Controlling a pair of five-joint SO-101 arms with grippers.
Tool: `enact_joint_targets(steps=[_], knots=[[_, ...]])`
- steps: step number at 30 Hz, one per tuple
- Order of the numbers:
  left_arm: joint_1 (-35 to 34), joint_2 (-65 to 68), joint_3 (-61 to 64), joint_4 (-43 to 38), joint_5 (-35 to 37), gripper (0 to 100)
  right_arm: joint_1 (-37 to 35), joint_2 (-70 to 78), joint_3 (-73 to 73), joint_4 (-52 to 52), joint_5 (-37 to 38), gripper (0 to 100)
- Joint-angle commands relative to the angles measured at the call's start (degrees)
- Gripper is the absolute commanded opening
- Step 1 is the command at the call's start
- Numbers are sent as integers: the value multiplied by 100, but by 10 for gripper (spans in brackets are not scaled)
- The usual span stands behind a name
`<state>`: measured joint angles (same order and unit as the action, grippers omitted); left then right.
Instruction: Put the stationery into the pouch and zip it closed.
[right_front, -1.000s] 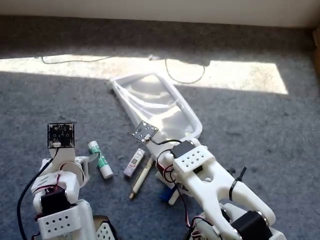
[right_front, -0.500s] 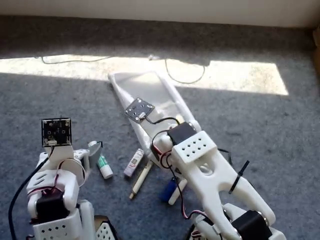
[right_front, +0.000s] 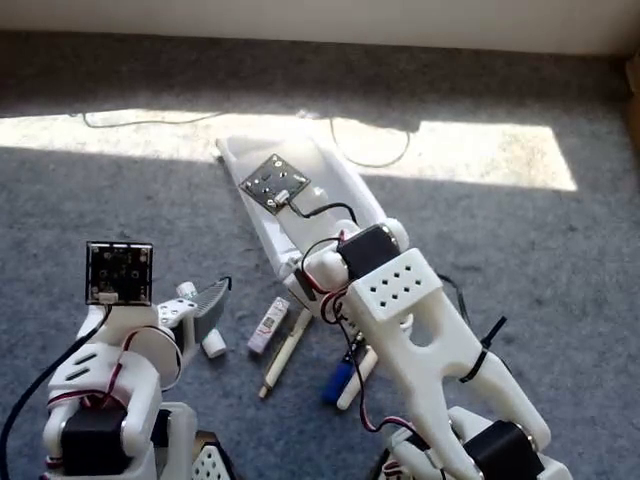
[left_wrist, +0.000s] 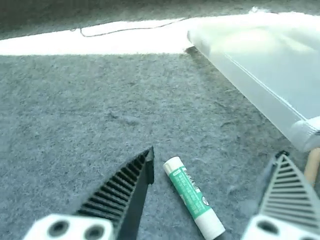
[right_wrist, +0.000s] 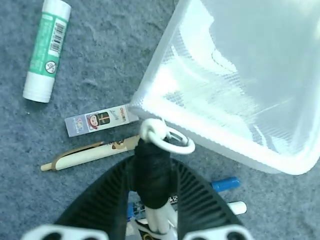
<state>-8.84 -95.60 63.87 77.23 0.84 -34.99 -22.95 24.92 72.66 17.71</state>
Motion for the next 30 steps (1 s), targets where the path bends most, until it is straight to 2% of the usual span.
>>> enact_joint_targets(steps=[1, 4, 8, 13, 22, 30], knots=[[532, 13, -365, 44, 44, 369, 48, -259, -426, -22, -70, 5], [725, 75, -330, 44, 44, 414, 48, -259, -637, 31, -88, 5], [752, 40, -75, -35, 44, 414, 48, -259, -1218, 435, -290, 5], [725, 22, 479, -703, 44, 414, 31, -259, -1675, 716, -308, 5], [787, 22, 884, -1477, 413, 414, -365, -259, -1701, 936, -316, 5], [1341, 22, 910, -1618, 413, 414, -426, -259, -1710, 989, -404, 5]])
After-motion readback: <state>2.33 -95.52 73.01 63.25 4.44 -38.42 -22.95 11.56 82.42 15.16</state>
